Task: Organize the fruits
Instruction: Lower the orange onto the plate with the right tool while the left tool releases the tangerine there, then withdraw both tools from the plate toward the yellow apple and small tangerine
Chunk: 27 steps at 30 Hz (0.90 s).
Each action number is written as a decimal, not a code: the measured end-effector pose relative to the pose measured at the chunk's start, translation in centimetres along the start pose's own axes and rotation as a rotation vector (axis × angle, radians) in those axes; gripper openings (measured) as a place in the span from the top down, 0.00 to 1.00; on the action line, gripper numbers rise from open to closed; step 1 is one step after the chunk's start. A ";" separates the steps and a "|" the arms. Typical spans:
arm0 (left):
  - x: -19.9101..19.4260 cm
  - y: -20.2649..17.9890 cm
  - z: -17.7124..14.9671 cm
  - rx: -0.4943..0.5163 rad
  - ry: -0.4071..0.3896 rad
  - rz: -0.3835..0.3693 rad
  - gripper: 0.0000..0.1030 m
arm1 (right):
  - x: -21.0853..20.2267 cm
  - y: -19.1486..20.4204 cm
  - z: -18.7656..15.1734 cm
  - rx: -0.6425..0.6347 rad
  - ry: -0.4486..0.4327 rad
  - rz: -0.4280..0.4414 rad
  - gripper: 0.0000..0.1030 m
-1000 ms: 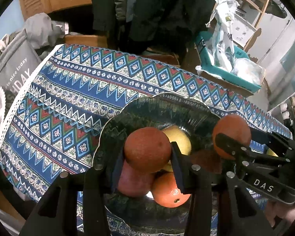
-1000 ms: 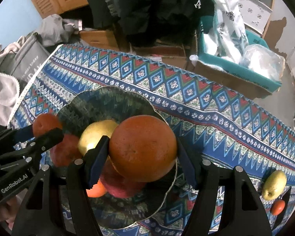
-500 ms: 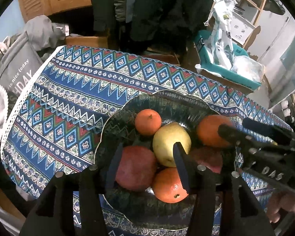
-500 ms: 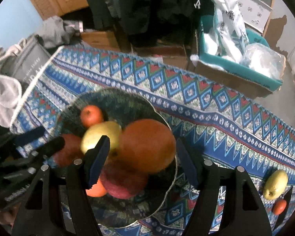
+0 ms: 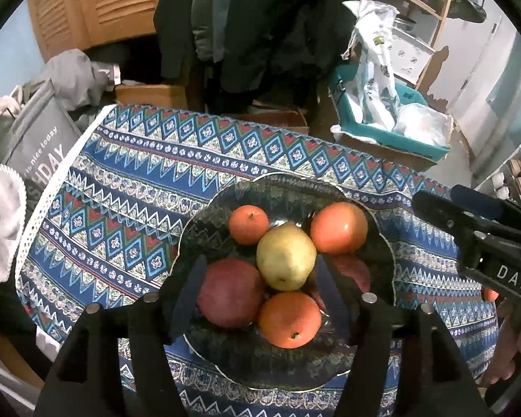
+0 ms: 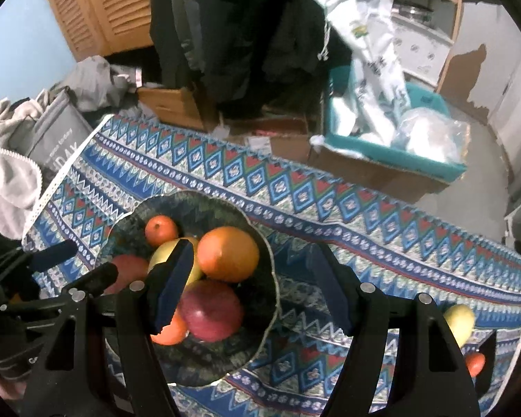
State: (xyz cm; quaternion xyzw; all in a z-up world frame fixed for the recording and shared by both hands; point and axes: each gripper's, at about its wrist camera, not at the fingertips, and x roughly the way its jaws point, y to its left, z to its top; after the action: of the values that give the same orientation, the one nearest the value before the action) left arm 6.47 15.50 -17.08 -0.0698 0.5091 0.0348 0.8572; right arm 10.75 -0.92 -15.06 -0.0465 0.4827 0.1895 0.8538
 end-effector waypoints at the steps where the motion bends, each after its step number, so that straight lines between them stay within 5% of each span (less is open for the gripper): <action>1: -0.3 -0.1 0.0 0.003 -0.007 0.000 0.34 | -0.4 -0.1 0.0 -0.002 -0.009 -0.007 0.31; 27: -6.8 -5.5 0.4 0.100 -0.132 -0.047 0.22 | -9.8 -3.2 -1.5 0.014 -0.172 -0.129 0.23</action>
State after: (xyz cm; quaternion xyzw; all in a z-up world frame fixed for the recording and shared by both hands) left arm 4.27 10.19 -10.45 -0.0361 0.4510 -0.0061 0.8918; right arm 6.23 -7.03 -7.90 -0.0549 0.4049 0.1342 0.9028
